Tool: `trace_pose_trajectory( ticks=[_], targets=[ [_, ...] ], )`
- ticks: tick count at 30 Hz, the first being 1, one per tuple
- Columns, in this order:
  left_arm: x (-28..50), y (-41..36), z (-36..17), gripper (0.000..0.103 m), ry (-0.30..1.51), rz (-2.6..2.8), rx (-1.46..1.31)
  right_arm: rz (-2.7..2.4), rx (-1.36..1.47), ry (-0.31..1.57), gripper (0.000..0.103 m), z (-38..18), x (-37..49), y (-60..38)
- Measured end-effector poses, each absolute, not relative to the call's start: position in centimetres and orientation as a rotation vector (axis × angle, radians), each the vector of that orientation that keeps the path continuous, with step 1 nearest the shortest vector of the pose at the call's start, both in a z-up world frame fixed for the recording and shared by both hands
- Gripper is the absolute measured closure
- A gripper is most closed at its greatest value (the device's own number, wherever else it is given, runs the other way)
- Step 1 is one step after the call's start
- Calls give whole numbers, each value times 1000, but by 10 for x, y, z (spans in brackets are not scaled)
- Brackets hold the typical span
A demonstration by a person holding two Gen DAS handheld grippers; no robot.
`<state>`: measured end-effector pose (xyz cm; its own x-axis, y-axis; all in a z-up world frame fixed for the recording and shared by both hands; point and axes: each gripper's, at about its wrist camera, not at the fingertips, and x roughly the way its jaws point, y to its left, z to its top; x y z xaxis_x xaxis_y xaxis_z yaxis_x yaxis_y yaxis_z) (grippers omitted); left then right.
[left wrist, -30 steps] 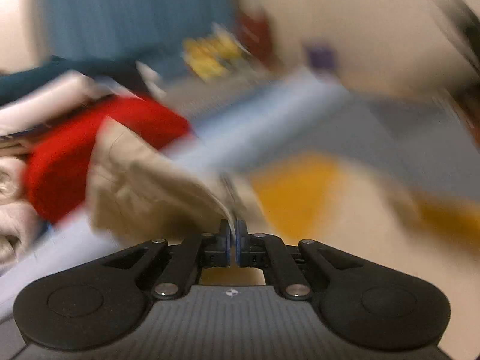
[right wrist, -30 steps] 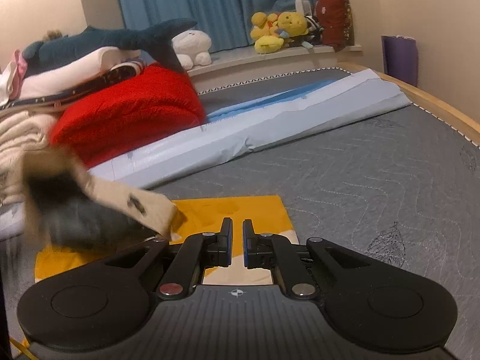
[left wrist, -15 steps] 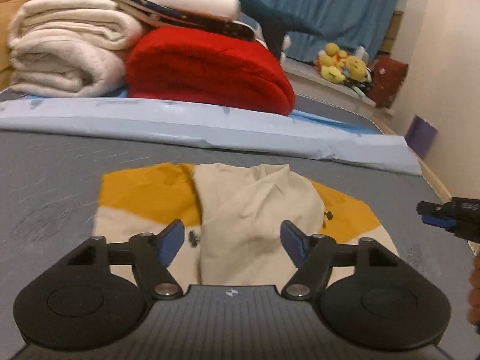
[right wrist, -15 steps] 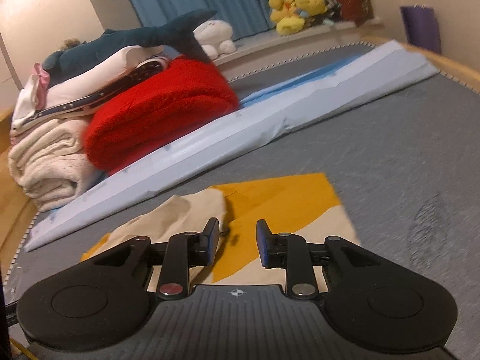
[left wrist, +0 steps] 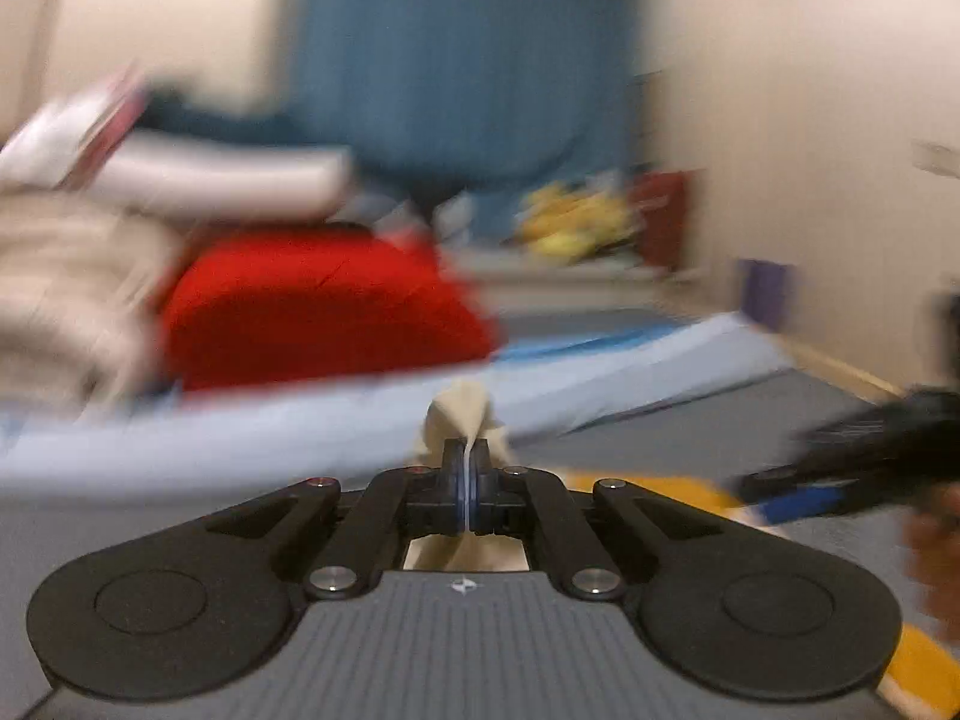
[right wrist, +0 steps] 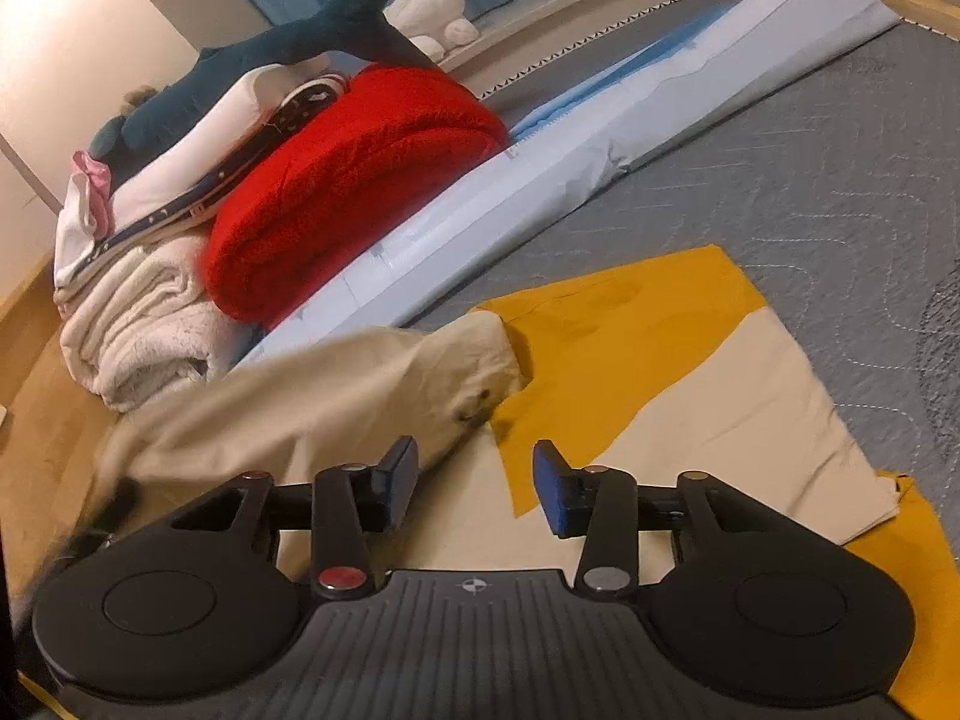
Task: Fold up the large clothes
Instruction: 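Grasp the folded jacket with the left tool while the right tool grasps the hem, fold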
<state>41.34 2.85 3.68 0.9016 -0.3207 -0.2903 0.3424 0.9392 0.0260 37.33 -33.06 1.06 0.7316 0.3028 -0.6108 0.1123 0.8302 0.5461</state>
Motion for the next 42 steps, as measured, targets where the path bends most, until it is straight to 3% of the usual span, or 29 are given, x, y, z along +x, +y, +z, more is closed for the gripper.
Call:
trace_pose_trajectory(
  ticks=[1,3,5,8,10,11,12,19,22,25,26,27,29,30,36,38,40,42],
  targets=[
    [407,14,33,102,305,-414,109,114,609,747,55,10,373,-330],
    [402,-25,3,93,509,-609,192,121,650,744,50,6,374,-332],
    [392,-62,-40,92,699,-689,349,125,695,761,50,-1,376,-334],
    [392,-66,-58,89,806,-695,334,123,703,813,49,-13,380,-331],
    [405,-38,-36,68,778,-677,154,127,681,858,48,-20,383,-324],
    [413,-22,-27,50,755,-644,59,133,672,880,48,-23,384,-321],
    [421,-5,-21,46,741,-600,-27,142,667,900,48,-27,385,-317],
    [473,75,-79,46,990,-119,-339,134,558,1017,49,-49,391,-290],
    [480,90,-99,46,1043,-74,-482,114,572,1010,60,-50,390,-291],
    [483,91,-99,50,1028,-80,-545,104,626,964,79,-49,390,-298],
    [485,93,-99,61,1021,-88,-554,108,638,951,90,-49,390,-301],
    [487,92,-98,78,1016,-97,-561,115,647,941,100,-48,389,-302],
    [483,92,-91,97,995,-116,-572,135,662,920,102,-47,389,-305],
    [484,93,-84,100,968,-109,-570,121,669,897,103,-45,387,-308],
    [469,113,-23,100,681,-96,-568,96,860,594,103,-9,364,-332],
    [472,113,-33,100,740,-95,-590,51,827,626,103,-15,365,-329],
    [474,106,-60,99,897,-58,-576,-49,779,780,103,-39,374,-326],
    [482,97,-98,89,1136,-14,-543,-151,764,966,103,-72,380,-328]
  ],
)
